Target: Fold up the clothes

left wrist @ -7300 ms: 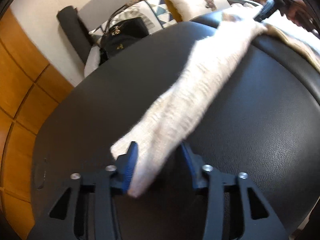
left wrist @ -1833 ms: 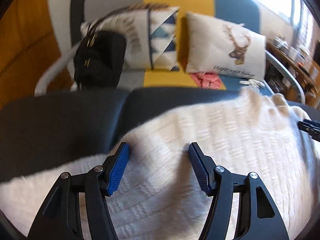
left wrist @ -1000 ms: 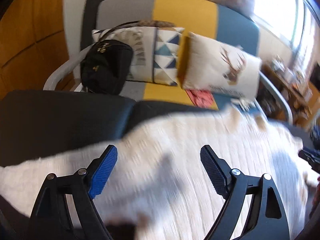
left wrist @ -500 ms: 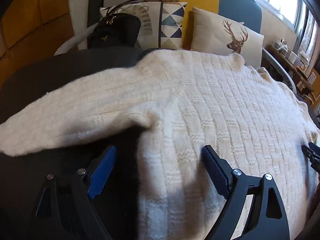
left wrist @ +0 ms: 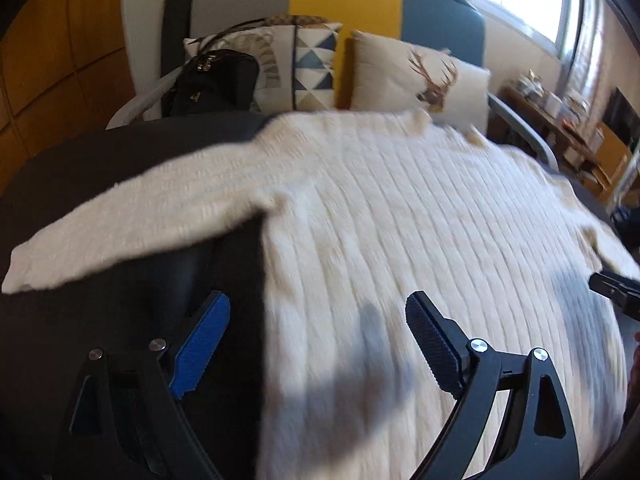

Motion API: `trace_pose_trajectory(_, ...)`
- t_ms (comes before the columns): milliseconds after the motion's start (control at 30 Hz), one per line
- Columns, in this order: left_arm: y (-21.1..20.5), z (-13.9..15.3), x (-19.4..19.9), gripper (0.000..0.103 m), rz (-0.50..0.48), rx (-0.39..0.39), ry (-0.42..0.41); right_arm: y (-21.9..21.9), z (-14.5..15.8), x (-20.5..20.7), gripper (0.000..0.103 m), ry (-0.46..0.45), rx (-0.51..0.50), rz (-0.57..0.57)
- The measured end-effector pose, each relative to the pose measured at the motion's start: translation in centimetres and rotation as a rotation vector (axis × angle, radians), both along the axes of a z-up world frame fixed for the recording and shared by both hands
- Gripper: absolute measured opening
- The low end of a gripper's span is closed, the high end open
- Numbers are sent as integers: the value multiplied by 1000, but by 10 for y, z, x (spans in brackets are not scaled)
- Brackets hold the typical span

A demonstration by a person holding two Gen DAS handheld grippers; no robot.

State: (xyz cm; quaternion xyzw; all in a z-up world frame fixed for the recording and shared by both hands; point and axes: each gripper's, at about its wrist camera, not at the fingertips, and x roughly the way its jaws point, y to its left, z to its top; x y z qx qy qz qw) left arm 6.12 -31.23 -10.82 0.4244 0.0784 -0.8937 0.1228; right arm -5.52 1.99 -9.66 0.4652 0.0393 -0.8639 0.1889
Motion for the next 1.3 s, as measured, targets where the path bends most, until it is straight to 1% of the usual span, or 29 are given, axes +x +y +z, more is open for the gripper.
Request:
trace_pose_trajectory(67,16,-9,15,92,-23,-37,-21,-5,-9,26,65,-11,28,32)
trace_pose_trajectory(133,26,-19,25,92,-35,-67,-31,-4,-16,44,65,7,55,40)
trace_pose_trajectory(200,23,-20,32,93,-20,-57,-12,-1,-21,55,65,37,85,48)
trace_pose_trajectory(267,17,-21,36,93,-18,-38,-17,3,-22,62,65,66,111,58)
trace_pose_trajectory(300,15,-22,39,93,-22,-39,-15,8,-23,66,65,65,117,48)
trace_pose_trajectory(333,15,-22,44,93,-28,-51,-9,14,-23,65,66,60,114,35)
trace_pose_trajectory(433,17,-22,50,93,-35,-66,11,34,-28,70,67,83,48,7)
trace_pose_trajectory(533,17,-19,46,93,-38,-74,9,27,-26,65,69,94,78,7)
trace_pose_trajectory(600,16,-15,47,93,-30,-55,18,30,-23,62,69,80,49,3)
trace_pose_trajectory(700,18,-3,57,93,2,-25,86,36,-15,60,69,55,-11,-18)
trace_pose_trajectory(767,26,6,62,93,9,-7,141,40,-7,70,69,45,-58,-38)
trace_pose_trajectory(800,32,11,62,93,-2,1,148,41,-3,75,69,41,-82,-48)
trace_pose_trajectory(833,41,13,62,93,-27,-5,144,40,0,80,69,26,-84,-46)
trace_pose_trajectory(967,79,6,64,93,-161,-96,82,26,0,100,69,-31,-36,44)
trace_pose_trajectory(1000,84,1,68,93,-182,-120,70,23,0,105,69,-26,-11,62)
trace_pose_trajectory(1067,88,-10,78,93,-203,-145,73,23,-5,113,69,-21,33,80)
trace_pose_trajectory(1100,88,-13,83,93,-205,-147,84,23,-8,116,69,-20,55,88)
trace_pose_trajectory(1200,82,-16,93,93,-210,-131,108,29,-12,125,69,5,57,109)
trace_pose_trajectory(1233,81,-15,96,93,-215,-131,107,31,-13,127,69,7,48,111)
trace_pose_trajectory(1300,79,-9,95,93,-222,-102,87,32,-10,122,69,-21,51,145)
